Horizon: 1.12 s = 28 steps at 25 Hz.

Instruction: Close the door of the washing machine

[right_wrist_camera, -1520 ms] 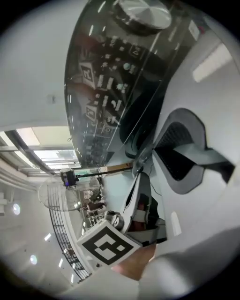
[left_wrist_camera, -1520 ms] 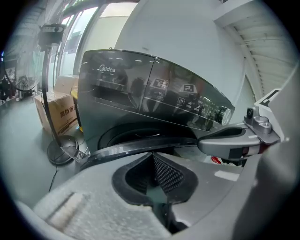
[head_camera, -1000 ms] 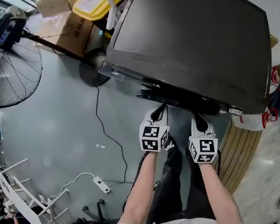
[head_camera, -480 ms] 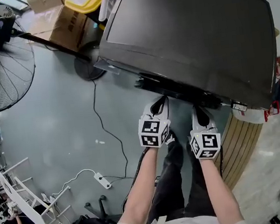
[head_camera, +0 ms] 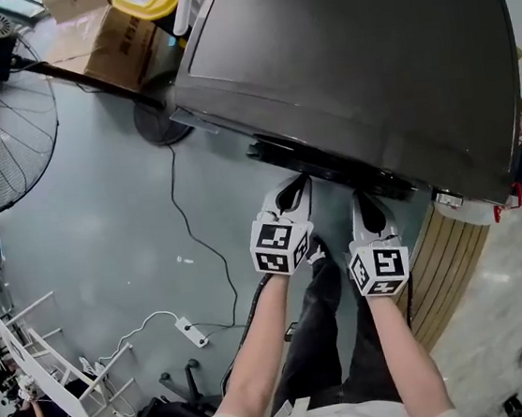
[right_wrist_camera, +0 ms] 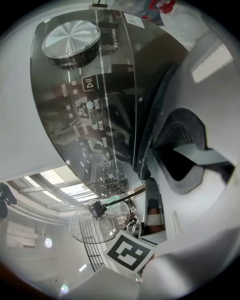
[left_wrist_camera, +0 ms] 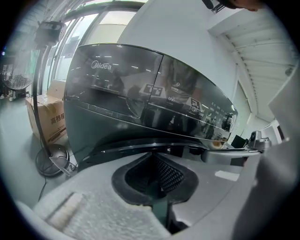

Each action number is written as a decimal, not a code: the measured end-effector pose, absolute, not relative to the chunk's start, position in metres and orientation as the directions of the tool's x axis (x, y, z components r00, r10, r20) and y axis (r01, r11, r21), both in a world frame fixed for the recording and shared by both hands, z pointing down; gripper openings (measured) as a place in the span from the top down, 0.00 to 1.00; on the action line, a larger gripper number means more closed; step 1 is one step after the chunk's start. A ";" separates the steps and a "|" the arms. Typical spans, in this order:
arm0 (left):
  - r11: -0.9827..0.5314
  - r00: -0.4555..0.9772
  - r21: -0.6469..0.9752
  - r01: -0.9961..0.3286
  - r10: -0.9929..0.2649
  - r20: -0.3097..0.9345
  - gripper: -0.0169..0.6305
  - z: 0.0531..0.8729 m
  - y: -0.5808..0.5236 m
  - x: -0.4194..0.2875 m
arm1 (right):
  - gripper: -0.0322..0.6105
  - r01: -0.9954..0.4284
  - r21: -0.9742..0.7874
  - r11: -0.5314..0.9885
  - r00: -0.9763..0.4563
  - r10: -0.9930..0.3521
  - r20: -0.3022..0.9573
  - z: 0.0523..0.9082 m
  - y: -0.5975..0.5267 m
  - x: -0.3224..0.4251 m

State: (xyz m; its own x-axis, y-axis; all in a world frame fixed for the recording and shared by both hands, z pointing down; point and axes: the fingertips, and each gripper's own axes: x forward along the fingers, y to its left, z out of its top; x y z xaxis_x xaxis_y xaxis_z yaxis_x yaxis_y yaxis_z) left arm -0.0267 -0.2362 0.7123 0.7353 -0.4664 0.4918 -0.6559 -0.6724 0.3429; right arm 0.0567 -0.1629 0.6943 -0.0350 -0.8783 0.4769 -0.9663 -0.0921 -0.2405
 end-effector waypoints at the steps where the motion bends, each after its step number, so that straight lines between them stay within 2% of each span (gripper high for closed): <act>1: -0.673 0.737 0.346 -0.654 -0.464 0.491 0.96 0.712 -0.236 -0.027 | 0.95 -0.964 -0.245 -0.103 -0.026 -0.880 0.475 0.694 -0.162 0.057; 8: -0.628 0.720 0.374 -0.682 -0.487 0.495 0.97 0.712 -0.237 -0.025 | 0.95 -0.929 -0.295 -0.223 0.072 -0.892 0.446 0.689 -0.159 0.066; 20: -0.611 0.750 0.440 -0.658 -0.482 0.453 0.97 0.711 -0.239 -0.025 | 0.95 -0.906 -0.327 -0.270 0.118 -0.901 0.417 0.688 -0.160 0.067; 28: -0.612 0.742 0.429 -0.664 -0.471 0.477 0.96 0.712 -0.246 -0.021 | 0.95 -0.920 -0.300 -0.251 0.101 -0.894 0.438 0.692 -0.168 0.066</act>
